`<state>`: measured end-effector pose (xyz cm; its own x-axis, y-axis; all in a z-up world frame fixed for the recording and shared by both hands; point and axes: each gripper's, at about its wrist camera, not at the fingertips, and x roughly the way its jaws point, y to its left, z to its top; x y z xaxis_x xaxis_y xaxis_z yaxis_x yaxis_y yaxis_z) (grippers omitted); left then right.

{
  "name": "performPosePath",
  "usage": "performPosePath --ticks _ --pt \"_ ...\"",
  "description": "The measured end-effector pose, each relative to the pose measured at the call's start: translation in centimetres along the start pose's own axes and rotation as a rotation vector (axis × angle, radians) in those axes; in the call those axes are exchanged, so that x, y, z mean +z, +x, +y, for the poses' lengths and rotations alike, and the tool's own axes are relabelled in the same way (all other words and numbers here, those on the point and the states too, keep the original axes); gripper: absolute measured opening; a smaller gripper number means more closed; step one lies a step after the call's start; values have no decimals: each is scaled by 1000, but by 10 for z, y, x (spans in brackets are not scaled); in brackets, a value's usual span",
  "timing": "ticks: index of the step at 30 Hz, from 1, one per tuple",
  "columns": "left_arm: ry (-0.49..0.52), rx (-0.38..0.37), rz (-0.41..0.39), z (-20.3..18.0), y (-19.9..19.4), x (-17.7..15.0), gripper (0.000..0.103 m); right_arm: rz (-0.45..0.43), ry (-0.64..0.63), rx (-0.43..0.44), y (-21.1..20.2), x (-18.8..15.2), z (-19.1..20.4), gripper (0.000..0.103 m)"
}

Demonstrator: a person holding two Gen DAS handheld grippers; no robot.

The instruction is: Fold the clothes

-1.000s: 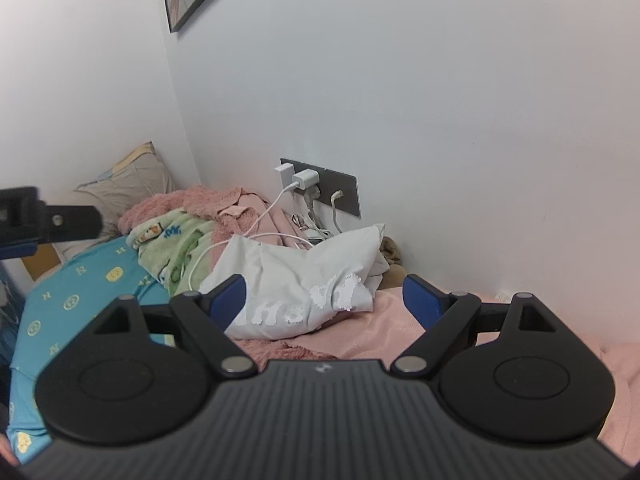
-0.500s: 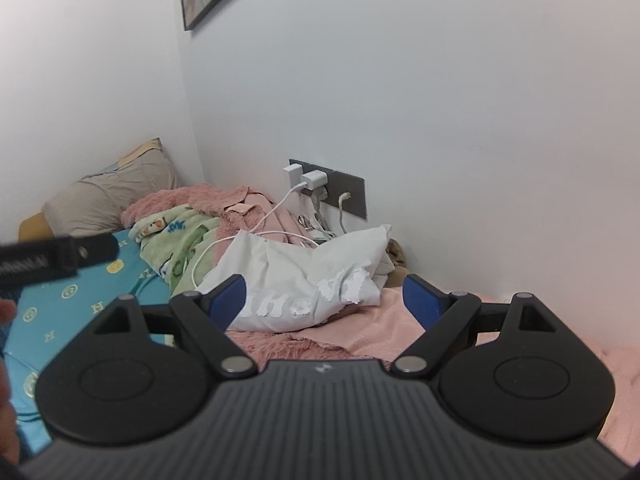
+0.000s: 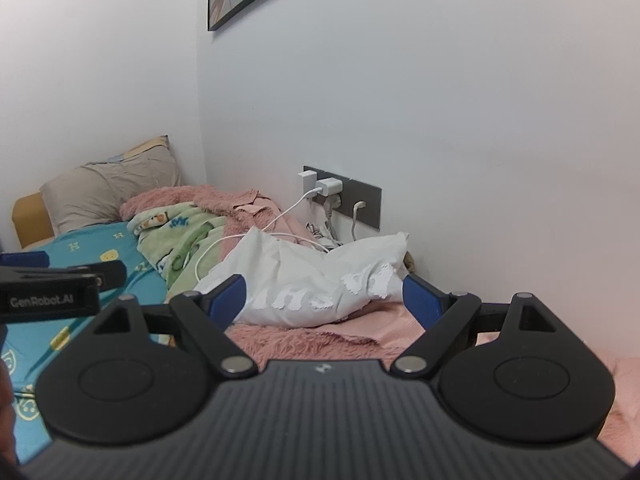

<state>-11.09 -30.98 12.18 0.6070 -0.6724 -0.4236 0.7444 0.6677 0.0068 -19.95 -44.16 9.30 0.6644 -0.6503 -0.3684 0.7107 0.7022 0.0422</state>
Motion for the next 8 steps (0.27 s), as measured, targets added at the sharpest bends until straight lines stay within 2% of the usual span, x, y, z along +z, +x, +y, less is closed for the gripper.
performPosePath --ticks 8 --pt "-11 7 9 5 -4 -3 103 13 8 4 -2 -6 -2 87"
